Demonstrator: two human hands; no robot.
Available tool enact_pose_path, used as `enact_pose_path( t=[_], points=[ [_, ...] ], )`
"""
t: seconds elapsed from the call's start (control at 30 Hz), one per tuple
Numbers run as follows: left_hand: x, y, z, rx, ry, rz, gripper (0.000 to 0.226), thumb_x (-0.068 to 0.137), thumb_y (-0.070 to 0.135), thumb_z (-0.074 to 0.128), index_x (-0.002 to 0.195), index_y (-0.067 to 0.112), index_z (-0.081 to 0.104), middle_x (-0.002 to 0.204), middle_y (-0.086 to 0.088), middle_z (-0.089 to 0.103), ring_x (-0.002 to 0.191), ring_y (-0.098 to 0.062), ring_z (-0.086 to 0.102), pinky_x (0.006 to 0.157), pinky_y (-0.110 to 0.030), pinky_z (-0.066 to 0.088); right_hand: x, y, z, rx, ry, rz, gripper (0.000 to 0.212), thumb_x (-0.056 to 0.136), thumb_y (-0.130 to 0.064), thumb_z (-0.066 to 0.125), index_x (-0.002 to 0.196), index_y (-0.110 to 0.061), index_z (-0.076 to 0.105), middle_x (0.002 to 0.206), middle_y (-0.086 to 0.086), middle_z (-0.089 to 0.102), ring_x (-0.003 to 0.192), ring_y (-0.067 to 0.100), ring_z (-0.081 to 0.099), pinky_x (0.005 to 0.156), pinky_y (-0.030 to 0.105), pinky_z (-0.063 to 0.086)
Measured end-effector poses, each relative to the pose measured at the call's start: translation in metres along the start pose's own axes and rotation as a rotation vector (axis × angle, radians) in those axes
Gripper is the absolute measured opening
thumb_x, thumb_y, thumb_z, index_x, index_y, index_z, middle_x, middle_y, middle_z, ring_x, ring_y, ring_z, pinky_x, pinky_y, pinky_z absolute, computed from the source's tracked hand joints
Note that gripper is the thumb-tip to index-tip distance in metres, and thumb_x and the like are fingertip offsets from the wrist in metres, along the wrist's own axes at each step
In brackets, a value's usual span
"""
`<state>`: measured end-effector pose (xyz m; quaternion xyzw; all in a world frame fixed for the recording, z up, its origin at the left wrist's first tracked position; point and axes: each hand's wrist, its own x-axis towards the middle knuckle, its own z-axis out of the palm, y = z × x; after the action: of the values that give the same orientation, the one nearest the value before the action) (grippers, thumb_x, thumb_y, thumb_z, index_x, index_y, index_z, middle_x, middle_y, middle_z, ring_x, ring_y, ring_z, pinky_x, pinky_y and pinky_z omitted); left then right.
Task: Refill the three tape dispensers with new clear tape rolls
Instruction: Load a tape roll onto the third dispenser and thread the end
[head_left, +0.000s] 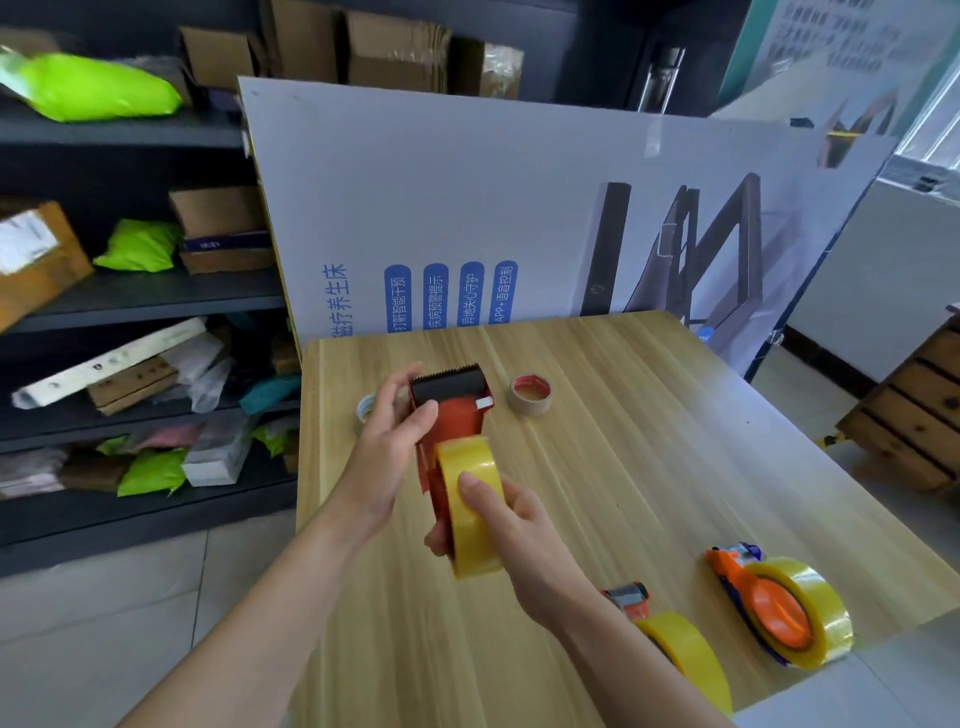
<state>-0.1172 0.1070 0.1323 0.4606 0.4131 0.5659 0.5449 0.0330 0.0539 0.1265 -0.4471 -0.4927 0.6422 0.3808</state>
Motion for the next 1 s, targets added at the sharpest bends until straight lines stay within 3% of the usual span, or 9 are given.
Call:
enact_pose_path(
  t=[0.17, 0.33, 0.43, 0.53, 0.67, 0.7, 0.77, 0.9, 1.0],
  points=[
    [-0.01, 0.027, -0.001, 0.042, -0.099, 0.109, 0.034, 0.087, 0.026, 0.055, 0.119, 0.037, 0.056, 0.113, 0.006, 0.068, 0.105, -0.013, 0.065, 0.079, -0.022, 0.054, -0.002, -0.012, 0.012, 0.043, 0.011, -0.059, 0.048, 0.086, -0.035, 0.054, 0.112, 0.006, 0.057, 0.072, 0.013, 0.072, 0.065, 0.023, 0.068, 0.066, 0.031, 0.055],
    [-0.018, 0.038, -0.009, 0.032, -0.136, 0.159, 0.037, 0.087, 0.023, 0.057, 0.122, 0.034, 0.057, 0.119, 0.001, 0.066, 0.112, -0.019, 0.061, 0.089, -0.032, 0.053, -0.005, -0.017, 0.023, 0.017, 0.032, -0.11, 0.043, 0.083, -0.038, 0.056, 0.104, -0.001, 0.06, 0.067, 0.011, 0.069, 0.059, 0.021, 0.066, 0.062, 0.029, 0.054],
    [-0.024, 0.044, -0.011, 0.121, -0.114, 0.191, 0.05, 0.086, 0.029, 0.059, 0.132, 0.039, 0.045, 0.123, 0.013, 0.062, 0.113, -0.009, 0.06, 0.087, -0.024, 0.05, -0.005, -0.02, 0.029, -0.005, 0.056, -0.136, 0.038, 0.085, -0.04, 0.056, 0.096, -0.003, 0.061, 0.063, 0.01, 0.068, 0.056, 0.021, 0.065, 0.058, 0.029, 0.055],
    [-0.031, 0.047, -0.011, 0.328, -0.085, 0.28, 0.068, 0.083, 0.043, 0.062, 0.14, 0.052, 0.026, 0.143, 0.018, 0.039, 0.125, -0.004, 0.049, 0.095, -0.024, 0.048, -0.003, -0.024, 0.034, -0.038, 0.076, -0.152, 0.028, 0.092, -0.038, 0.058, 0.092, -0.01, 0.062, 0.064, 0.007, 0.069, 0.056, 0.019, 0.066, 0.056, 0.027, 0.055],
    [-0.039, 0.051, -0.012, 0.728, -0.066, 0.524, 0.045, 0.072, 0.067, 0.061, 0.114, 0.049, 0.057, 0.148, 0.021, 0.017, 0.139, 0.006, 0.015, 0.105, -0.006, 0.025, -0.003, -0.03, 0.035, -0.046, 0.096, -0.193, 0.02, 0.09, -0.039, 0.061, 0.09, -0.02, 0.066, 0.065, 0.008, 0.068, 0.056, 0.019, 0.066, 0.054, 0.027, 0.054],
    [-0.04, 0.052, -0.013, 0.764, -0.05, 0.547, 0.039, 0.072, 0.066, 0.062, 0.105, 0.044, 0.063, 0.149, 0.018, 0.019, 0.141, 0.003, 0.014, 0.108, -0.01, 0.022, -0.003, -0.031, 0.035, -0.042, 0.101, -0.203, 0.018, 0.09, -0.038, 0.061, 0.09, -0.02, 0.066, 0.065, 0.008, 0.068, 0.056, 0.019, 0.065, 0.053, 0.027, 0.054],
    [-0.039, 0.054, -0.012, 0.829, -0.005, 0.597, 0.026, 0.075, 0.056, 0.065, 0.091, 0.036, 0.067, 0.15, 0.01, 0.026, 0.142, -0.007, 0.018, 0.112, -0.024, 0.022, -0.004, -0.034, 0.035, -0.039, 0.118, -0.213, 0.019, 0.091, -0.037, 0.061, 0.089, -0.019, 0.066, 0.063, 0.007, 0.067, 0.055, 0.019, 0.065, 0.053, 0.028, 0.054],
    [-0.032, 0.059, -0.012, 0.974, 0.107, 0.705, 0.006, 0.08, 0.033, 0.07, 0.079, 0.028, 0.068, 0.14, 0.006, 0.042, 0.136, -0.008, 0.03, 0.109, -0.017, 0.018, -0.004, -0.034, 0.035, -0.048, 0.135, -0.219, 0.018, 0.093, -0.032, 0.061, 0.088, -0.015, 0.064, 0.063, 0.006, 0.066, 0.054, 0.021, 0.066, 0.053, 0.029, 0.054],
    [-0.029, 0.063, -0.009, 1.021, 0.133, 0.685, 0.008, 0.085, 0.031, 0.065, 0.08, 0.024, 0.065, 0.132, 0.004, 0.05, 0.127, -0.009, 0.04, 0.1, -0.014, 0.026, -0.005, -0.035, 0.034, -0.082, 0.137, -0.228, 0.013, 0.093, -0.026, 0.06, 0.09, -0.013, 0.062, 0.064, 0.008, 0.067, 0.054, 0.02, 0.066, 0.052, 0.026, 0.053]
  ],
)
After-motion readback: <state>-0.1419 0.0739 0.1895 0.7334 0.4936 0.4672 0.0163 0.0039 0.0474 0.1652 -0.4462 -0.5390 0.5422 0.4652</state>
